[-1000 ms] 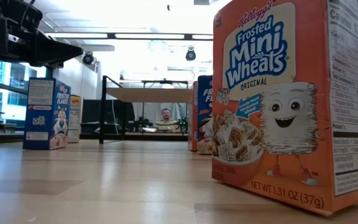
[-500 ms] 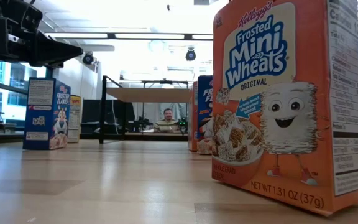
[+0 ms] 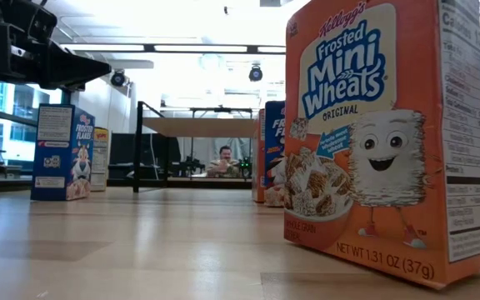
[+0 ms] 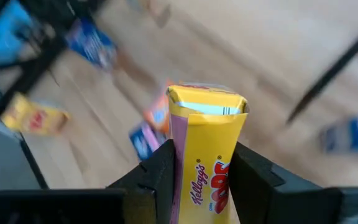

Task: Stack cereal on shelf
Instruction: Put the middle yellow cereal box on the shelf

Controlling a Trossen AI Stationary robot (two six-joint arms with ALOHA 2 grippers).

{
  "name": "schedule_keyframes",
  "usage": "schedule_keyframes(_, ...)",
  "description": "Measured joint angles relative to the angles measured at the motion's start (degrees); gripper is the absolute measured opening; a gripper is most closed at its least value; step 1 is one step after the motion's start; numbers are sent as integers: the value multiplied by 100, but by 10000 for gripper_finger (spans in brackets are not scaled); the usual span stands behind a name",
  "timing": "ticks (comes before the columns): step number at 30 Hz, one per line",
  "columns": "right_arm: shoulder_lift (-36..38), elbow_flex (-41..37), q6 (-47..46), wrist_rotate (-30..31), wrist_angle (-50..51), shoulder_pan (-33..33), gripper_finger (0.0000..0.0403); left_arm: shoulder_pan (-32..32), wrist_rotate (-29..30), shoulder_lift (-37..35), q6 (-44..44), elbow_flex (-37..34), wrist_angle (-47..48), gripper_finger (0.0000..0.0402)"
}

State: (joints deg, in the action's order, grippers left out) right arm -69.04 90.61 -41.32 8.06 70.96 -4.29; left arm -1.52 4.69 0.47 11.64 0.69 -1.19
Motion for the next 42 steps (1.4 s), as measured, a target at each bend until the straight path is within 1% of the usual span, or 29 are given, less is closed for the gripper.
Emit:
schedule_keyframes(6,0,1260,1607,472,-118,-830,119,2,0,-2,2,0,0,15)
schedule_keyframes(10,-5,1912,2560,788,-362,-1337,119,2,0,-1,2,0,2,15)
schedule_keyframes(15,-163,2543,3269,797,-707,-1775,119,2,0,0,2,0,2,15)
schedule_keyframes(20,-568,3099,3673,781,-737,-2061,119,1,0,-2,2,0,0,15)
schedule_keyframes(26,-1285,3675,4061,317,-604,-2371,119,0,0,-2,2,0,0,15)
schedule_keyframes(32,-2010,4101,4505,-117,88,-2677,119,0,0,-2,2,0,0,15)
schedule_keyframes(36,-2407,4183,4905,-277,685,-2828,119,0,0,-1,2,0,0,15)
schedule_keyframes(42,-2926,4185,5425,-527,1303,-2916,119,2,0,-2,2,0,0,15)
